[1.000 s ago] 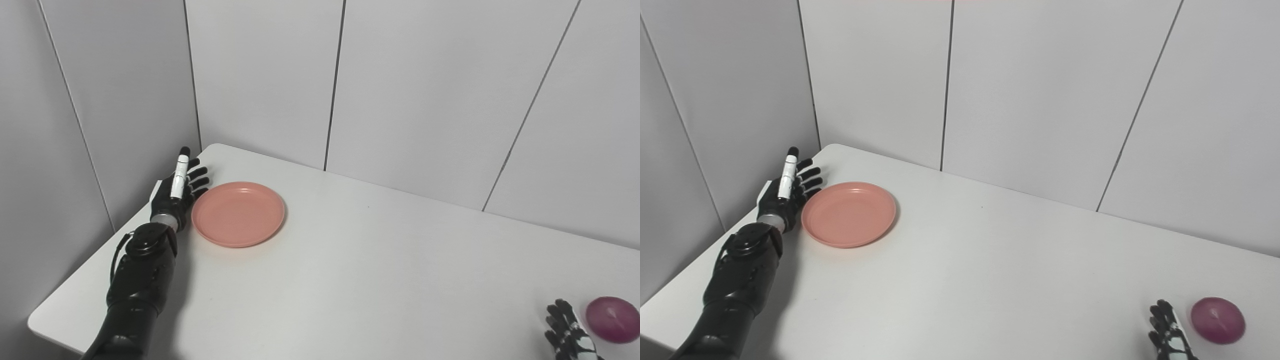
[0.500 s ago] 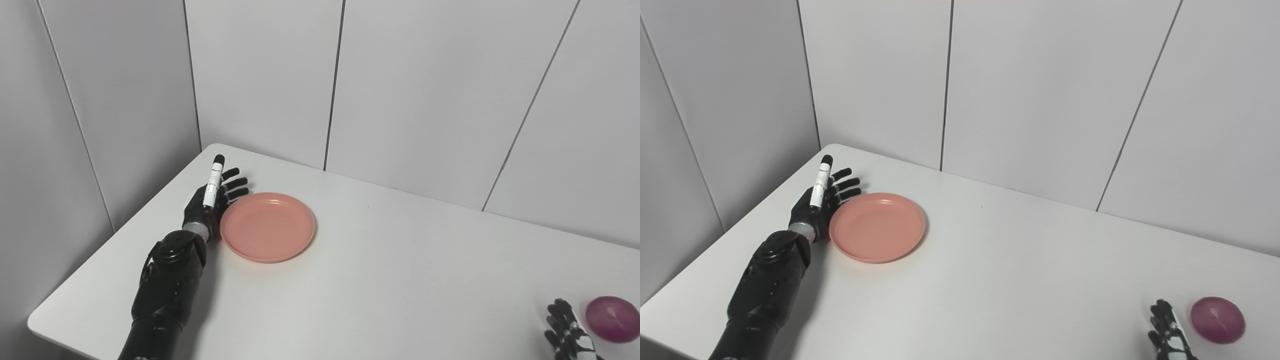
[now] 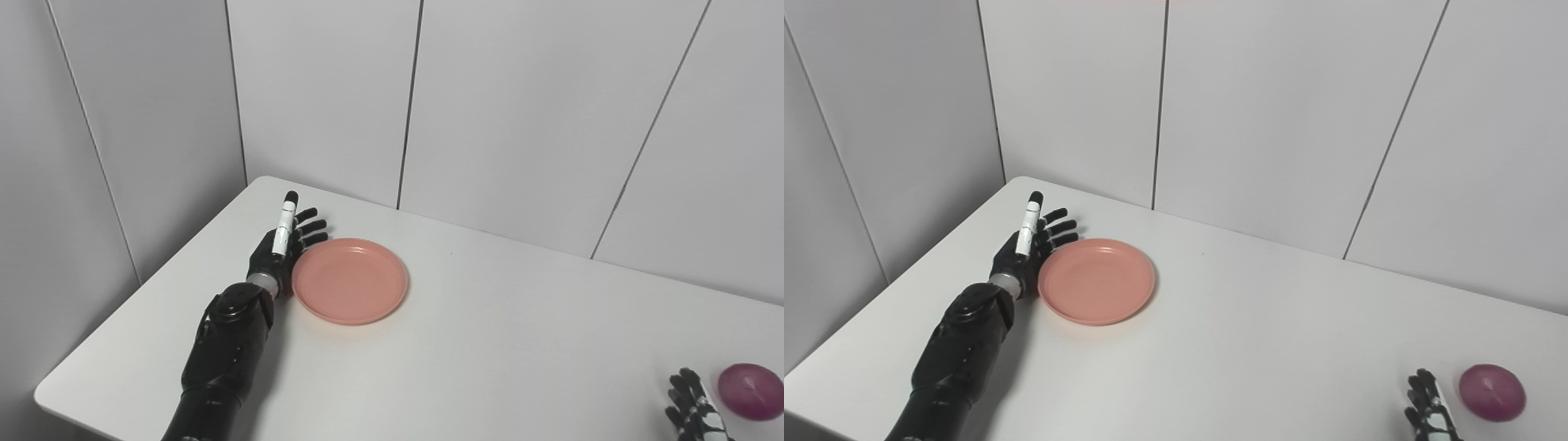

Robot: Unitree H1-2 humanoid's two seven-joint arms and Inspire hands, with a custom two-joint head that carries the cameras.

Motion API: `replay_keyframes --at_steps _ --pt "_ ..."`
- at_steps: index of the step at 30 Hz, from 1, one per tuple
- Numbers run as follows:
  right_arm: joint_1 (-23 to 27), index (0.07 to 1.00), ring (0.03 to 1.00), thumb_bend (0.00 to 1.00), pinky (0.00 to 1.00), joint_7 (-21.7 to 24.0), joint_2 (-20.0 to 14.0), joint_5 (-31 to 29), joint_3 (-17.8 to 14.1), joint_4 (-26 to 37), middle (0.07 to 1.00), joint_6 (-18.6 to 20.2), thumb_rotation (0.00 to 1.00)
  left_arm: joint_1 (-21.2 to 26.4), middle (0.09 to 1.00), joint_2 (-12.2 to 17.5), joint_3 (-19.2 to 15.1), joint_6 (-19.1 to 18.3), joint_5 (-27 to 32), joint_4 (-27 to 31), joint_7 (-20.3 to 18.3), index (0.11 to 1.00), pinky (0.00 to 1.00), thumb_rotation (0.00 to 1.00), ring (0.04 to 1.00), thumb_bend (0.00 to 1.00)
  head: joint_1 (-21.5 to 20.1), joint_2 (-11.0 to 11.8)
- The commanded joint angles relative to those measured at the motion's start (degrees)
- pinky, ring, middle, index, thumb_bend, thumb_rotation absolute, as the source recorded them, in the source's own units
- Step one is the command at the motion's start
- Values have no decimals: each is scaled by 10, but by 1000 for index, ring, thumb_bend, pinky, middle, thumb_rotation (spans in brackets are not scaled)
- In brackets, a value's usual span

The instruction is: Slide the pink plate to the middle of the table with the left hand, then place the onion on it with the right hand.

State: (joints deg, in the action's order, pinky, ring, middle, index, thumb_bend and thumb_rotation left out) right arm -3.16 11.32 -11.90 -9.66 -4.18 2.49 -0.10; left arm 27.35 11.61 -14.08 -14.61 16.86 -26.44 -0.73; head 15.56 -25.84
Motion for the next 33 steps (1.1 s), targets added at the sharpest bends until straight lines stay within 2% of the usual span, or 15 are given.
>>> replay_keyframes --at_steps 1,7,14,18,26,31,33 --pt "-20 971 993 896 1000 -2 14 -1 7 -12 964 10 1000 16 809 -9 8 5 -1 -12 -11 811 778 968 791 743 -4 -3" --pt "-19 969 993 909 1000 -7 16 4 10 -9 966 11 1000 11 811 -33 35 24 -8 -43 -35 818 798 951 797 744 -6 -3" --pt "-19 966 991 910 1000 -12 19 12 12 -5 960 13 1000 -4 765 -66 72 39 -33 -46 -36 769 712 952 747 778 -13 -4" --pt "-19 961 984 896 1000 -16 23 14 13 -2 954 17 1000 -12 759 -82 88 40 -41 -40 -40 772 684 959 737 799 -21 -7" --pt "-18 959 982 850 1000 -22 34 28 21 8 949 14 1000 -45 768 -116 131 6 -54 10 -56 774 689 969 745 789 -73 -27" --pt "-17 943 962 851 991 -28 42 38 27 14 928 13 1000 -63 762 -126 152 -16 -61 51 -59 764 683 974 743 782 -100 -38" --pt "-16 940 958 860 984 -33 47 44 30 17 923 18 1000 -71 763 -129 158 -24 -62 67 -61 762 683 977 742 780 -125 -49"
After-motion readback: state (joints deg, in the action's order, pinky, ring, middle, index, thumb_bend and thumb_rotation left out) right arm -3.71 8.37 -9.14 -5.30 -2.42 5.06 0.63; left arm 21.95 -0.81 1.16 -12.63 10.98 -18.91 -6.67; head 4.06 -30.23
